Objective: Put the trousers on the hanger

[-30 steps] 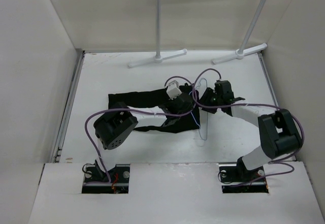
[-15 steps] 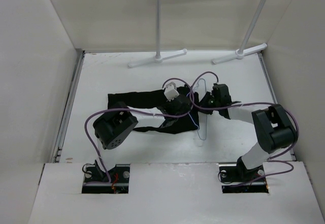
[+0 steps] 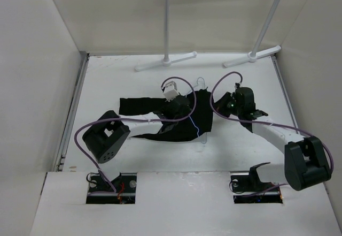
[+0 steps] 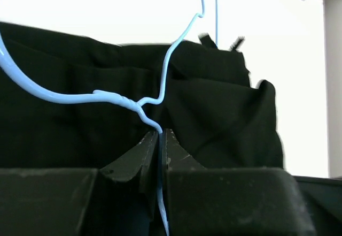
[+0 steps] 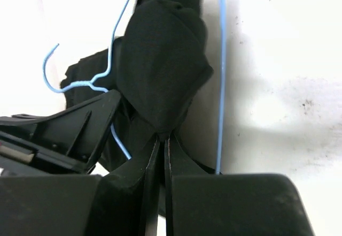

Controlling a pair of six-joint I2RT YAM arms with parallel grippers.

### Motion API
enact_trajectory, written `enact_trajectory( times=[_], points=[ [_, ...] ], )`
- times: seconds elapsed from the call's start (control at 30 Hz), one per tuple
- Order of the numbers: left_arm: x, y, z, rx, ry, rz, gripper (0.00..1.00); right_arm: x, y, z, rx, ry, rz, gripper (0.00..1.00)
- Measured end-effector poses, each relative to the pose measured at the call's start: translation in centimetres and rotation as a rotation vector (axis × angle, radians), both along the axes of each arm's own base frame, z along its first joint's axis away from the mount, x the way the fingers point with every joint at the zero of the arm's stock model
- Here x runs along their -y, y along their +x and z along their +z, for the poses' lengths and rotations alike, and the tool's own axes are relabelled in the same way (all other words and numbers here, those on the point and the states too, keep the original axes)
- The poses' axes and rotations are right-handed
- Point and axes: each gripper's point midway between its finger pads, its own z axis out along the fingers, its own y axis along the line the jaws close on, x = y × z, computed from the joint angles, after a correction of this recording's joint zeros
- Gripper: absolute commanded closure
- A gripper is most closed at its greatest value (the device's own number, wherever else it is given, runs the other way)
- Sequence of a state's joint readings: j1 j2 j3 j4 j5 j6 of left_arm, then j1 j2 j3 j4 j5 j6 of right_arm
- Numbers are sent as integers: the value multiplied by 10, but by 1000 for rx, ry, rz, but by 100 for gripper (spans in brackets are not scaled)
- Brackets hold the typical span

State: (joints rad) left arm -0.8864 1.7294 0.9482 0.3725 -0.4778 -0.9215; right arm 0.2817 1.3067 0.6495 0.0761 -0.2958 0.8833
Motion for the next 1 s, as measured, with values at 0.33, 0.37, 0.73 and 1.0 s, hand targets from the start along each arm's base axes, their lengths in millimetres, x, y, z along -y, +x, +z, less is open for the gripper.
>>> enact_trajectory(
  times=[0.33, 0.37, 0.73, 1.0],
  points=[
    [-61, -14, -23, -9, 190, 9, 97, 45, 11, 6, -12, 6, -133, 93],
    [-67, -15, -22, -7, 205, 12, 96, 50, 12, 5, -17, 5, -146, 93],
    [-99, -17, 6, 47, 258, 34, 96, 71, 15, -23, -96, -29, -202, 92],
    [-90, -25, 13, 71, 328, -4, 96, 78, 15, -46, -152, -70, -229, 72]
  ],
)
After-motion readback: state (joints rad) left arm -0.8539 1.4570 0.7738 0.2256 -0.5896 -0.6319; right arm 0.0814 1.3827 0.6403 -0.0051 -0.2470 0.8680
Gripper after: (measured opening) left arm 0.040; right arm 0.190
